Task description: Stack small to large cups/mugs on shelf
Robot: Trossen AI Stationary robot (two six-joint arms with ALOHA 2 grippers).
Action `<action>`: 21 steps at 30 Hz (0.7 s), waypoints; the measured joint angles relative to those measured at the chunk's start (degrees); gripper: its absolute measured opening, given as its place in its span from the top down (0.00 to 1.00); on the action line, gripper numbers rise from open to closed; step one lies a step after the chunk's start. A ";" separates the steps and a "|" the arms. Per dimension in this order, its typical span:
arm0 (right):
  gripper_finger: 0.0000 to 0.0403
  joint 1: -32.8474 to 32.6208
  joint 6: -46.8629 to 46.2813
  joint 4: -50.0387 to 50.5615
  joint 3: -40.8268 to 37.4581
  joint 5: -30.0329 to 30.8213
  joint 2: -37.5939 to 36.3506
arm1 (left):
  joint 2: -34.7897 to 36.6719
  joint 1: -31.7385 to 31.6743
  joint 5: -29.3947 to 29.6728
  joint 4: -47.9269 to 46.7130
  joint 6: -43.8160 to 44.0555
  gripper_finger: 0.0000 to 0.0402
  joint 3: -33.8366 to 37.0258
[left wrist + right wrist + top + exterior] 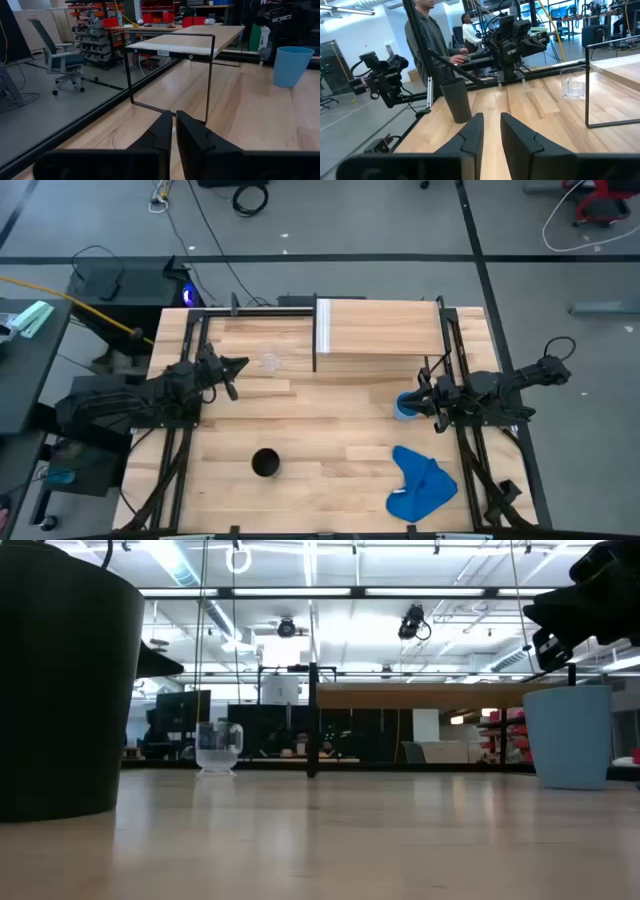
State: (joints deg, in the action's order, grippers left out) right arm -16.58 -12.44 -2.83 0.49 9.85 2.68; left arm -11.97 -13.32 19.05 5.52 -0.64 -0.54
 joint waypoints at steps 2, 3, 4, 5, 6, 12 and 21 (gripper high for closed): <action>0.82 0.00 0.01 -0.01 0.00 0.00 0.02 | -0.02 -0.02 -0.02 0.00 0.00 0.91 0.00; 0.82 0.00 0.01 -0.01 -0.01 0.00 0.00 | -0.02 -0.02 -0.02 0.00 0.00 0.91 0.02; 0.82 0.01 0.00 0.00 0.00 0.00 0.01 | 0.00 -0.02 -0.02 -0.02 0.00 0.90 0.00; 0.82 0.01 0.00 -0.01 -0.01 0.00 0.01 | -0.01 -0.01 -0.02 -0.02 0.00 0.90 0.01; 0.82 0.01 0.00 0.00 -0.01 0.00 0.02 | 0.00 -0.01 -0.02 -0.02 0.00 0.90 0.01; 0.82 0.01 0.01 0.00 0.00 0.00 0.00 | -0.01 -0.01 -0.02 -0.02 0.00 0.91 0.01; 0.82 0.01 0.01 0.00 0.00 0.00 0.00 | 0.00 -0.01 -0.01 -0.01 0.00 0.91 0.02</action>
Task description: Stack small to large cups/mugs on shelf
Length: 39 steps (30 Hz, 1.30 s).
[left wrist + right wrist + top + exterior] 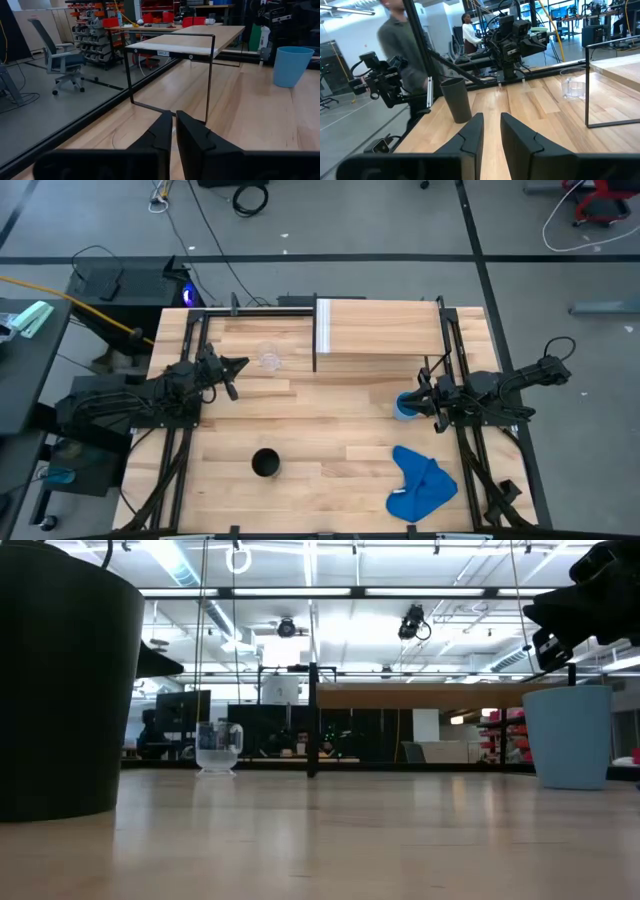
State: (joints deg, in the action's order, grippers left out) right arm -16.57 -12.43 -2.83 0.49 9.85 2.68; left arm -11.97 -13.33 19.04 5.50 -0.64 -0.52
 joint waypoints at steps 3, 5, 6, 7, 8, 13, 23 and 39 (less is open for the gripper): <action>0.82 -0.01 -0.02 0.00 0.00 0.00 0.02 | -0.01 0.00 -0.01 0.00 0.00 0.90 0.00; 0.82 0.01 -0.02 0.00 0.00 0.00 0.00 | -0.02 0.01 -0.01 -0.01 0.00 0.90 -0.01; 0.82 0.00 -0.01 0.00 -0.01 0.00 0.00 | -0.02 0.01 0.01 -0.01 0.00 0.90 0.00; 0.82 -0.01 0.00 -0.01 0.00 0.00 0.01 | -0.02 0.00 -0.01 0.01 0.00 0.90 0.00; 0.82 -0.01 -0.01 0.00 0.00 0.00 0.00 | 0.00 0.00 0.01 0.00 0.00 0.90 0.01; 0.82 0.01 -0.02 0.00 0.00 0.00 0.02 | -0.02 0.01 0.01 0.00 0.00 0.92 0.01; 0.82 -0.01 -0.01 0.00 -0.01 0.00 0.00 | -0.02 -0.01 -0.01 -0.01 0.00 0.91 -0.01; 0.82 0.01 -0.02 0.00 0.00 0.00 0.00 | -0.01 0.01 0.00 -0.01 0.00 0.92 0.01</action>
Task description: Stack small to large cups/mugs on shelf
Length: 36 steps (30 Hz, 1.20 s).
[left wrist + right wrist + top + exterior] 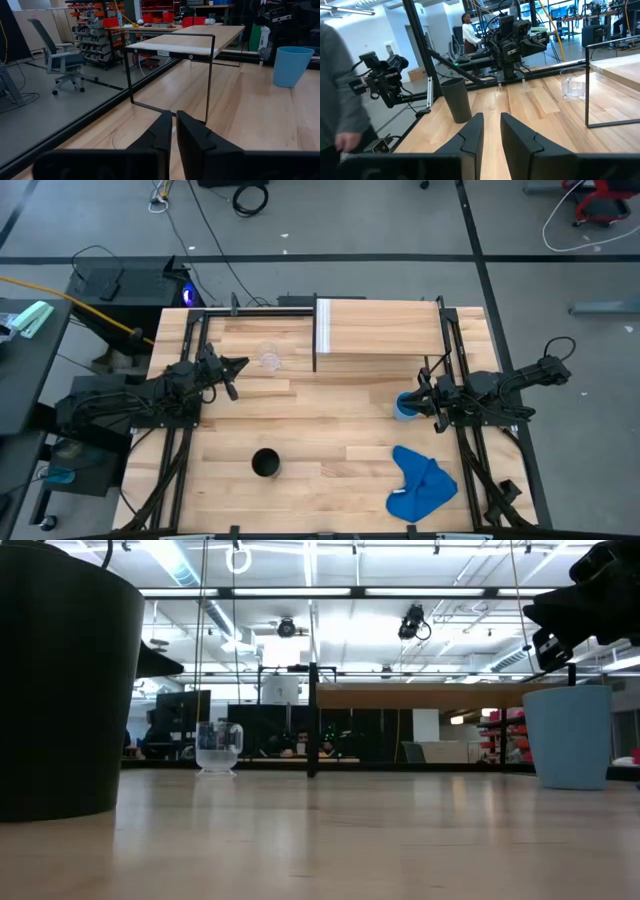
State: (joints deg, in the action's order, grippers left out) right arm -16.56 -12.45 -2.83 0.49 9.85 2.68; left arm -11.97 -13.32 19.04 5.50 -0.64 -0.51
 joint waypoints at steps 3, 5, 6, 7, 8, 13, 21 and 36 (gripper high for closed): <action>0.82 -0.02 0.02 0.00 0.00 0.00 0.00 | 0.01 -0.01 0.00 0.00 0.00 0.93 -0.02; 0.82 -0.02 0.02 0.00 0.00 0.00 0.00 | -0.01 0.00 0.01 0.00 0.00 0.92 0.00; 0.82 0.00 0.02 0.00 0.00 0.00 0.01 | 0.00 -0.02 -0.01 0.00 0.00 0.92 -0.02; 0.82 -0.01 0.00 0.00 0.00 0.00 0.01 | 0.00 -0.02 0.01 0.00 0.00 0.91 -0.02; 0.82 -0.01 0.00 0.00 -0.01 0.00 0.01 | -0.02 -0.02 -0.01 0.02 0.00 0.91 0.00; 0.82 -0.02 0.01 0.00 0.00 0.00 0.01 | -0.02 -0.01 0.01 0.01 0.00 0.90 -0.01; 0.82 -0.02 0.00 -0.02 0.00 0.00 0.00 | 0.00 -0.02 0.01 0.00 0.00 0.93 -0.02; 0.82 -0.02 0.01 -0.01 -0.01 0.00 0.01 | 0.01 -0.02 0.01 0.22 -6.01 0.91 -0.01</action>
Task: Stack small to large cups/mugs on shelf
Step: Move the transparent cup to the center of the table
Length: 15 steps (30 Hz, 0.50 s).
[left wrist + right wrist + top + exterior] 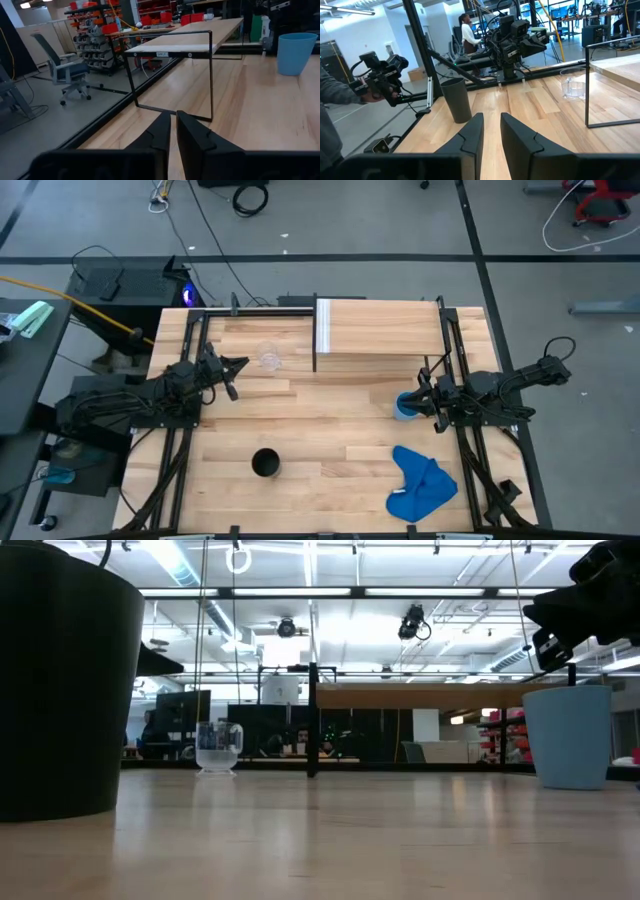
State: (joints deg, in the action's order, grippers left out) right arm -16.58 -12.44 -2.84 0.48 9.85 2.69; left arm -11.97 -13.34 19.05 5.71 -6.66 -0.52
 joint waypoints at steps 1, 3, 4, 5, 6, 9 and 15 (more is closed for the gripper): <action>0.82 0.02 0.01 0.01 0.01 0.00 -0.01 | -0.02 0.02 0.00 0.26 -0.02 0.91 0.00; 0.82 0.02 -0.01 0.01 0.01 0.00 -0.01 | -0.02 0.01 0.01 1.36 0.77 0.92 0.00; 0.82 0.01 0.00 0.01 0.00 0.00 -0.01 | -0.02 0.02 -0.05 2.13 3.36 0.92 0.00; 0.82 0.00 0.01 0.01 0.01 0.00 0.01 | -0.02 0.05 -0.04 3.26 7.87 0.92 -0.01; 0.82 0.00 0.00 0.01 0.01 0.00 0.01 | -0.02 0.07 -0.04 4.98 13.97 0.92 0.00; 0.82 0.00 0.00 0.00 0.01 0.00 0.00 | -0.02 0.07 -0.02 11.61 34.73 0.93 0.00; 0.82 0.02 0.01 0.01 0.01 0.00 0.01 | -0.01 0.02 1.19 22.37 51.61 0.91 -0.01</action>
State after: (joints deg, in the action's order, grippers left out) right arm -16.56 -12.43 -2.83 0.49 9.85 2.70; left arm -11.98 -13.32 20.24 28.09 44.95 -0.54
